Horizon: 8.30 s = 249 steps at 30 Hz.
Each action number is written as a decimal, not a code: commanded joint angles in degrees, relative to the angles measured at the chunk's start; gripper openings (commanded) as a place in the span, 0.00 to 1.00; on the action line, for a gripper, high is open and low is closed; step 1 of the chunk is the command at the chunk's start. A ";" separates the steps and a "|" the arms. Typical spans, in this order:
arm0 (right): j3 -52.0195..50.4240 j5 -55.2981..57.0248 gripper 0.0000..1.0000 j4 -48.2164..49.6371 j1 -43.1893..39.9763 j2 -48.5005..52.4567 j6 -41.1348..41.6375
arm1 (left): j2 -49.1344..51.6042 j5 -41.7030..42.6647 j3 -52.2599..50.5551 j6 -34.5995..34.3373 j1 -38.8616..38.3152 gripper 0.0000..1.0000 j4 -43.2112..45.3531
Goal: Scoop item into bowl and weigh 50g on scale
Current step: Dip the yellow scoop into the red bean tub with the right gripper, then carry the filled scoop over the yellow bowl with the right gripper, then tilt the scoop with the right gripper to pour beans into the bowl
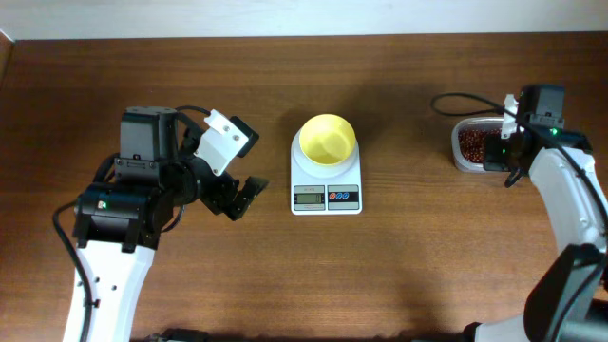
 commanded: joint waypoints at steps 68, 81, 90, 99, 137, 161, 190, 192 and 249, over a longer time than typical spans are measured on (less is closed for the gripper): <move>0.50 -55.49 0.04 -2.93 -24.00 8.26 9.60 | -0.20 -0.24 1.03 0.94 0.22 0.99 0.07; 0.50 -57.88 0.04 -3.28 -24.72 8.24 9.64 | -0.20 -0.24 1.03 0.94 0.22 0.99 0.04; 0.50 -64.46 0.04 -4.04 -29.51 8.26 9.38 | -0.20 -0.24 1.03 0.94 0.22 0.99 0.07; 0.50 -72.67 0.04 -4.15 -28.33 8.26 9.40 | -0.22 -0.26 1.03 0.94 0.22 0.99 0.07; 0.50 -72.30 0.04 20.24 13.35 8.26 18.29 | -0.22 -0.26 1.03 0.94 0.22 0.99 0.07; 0.50 -67.71 0.04 22.60 15.56 8.26 -4.90 | -0.22 -0.26 1.03 0.94 0.22 0.99 0.07; 0.50 -59.89 0.04 22.95 17.38 8.37 -7.41 | -0.22 -0.26 1.03 0.94 0.22 0.99 0.07; 0.50 -64.30 0.04 23.02 17.38 8.37 -7.39 | -0.20 -0.26 1.03 0.92 0.22 0.99 0.04; 0.52 -60.30 0.04 23.04 17.53 9.22 -19.15 | -0.20 -0.26 1.03 0.94 0.22 0.99 0.04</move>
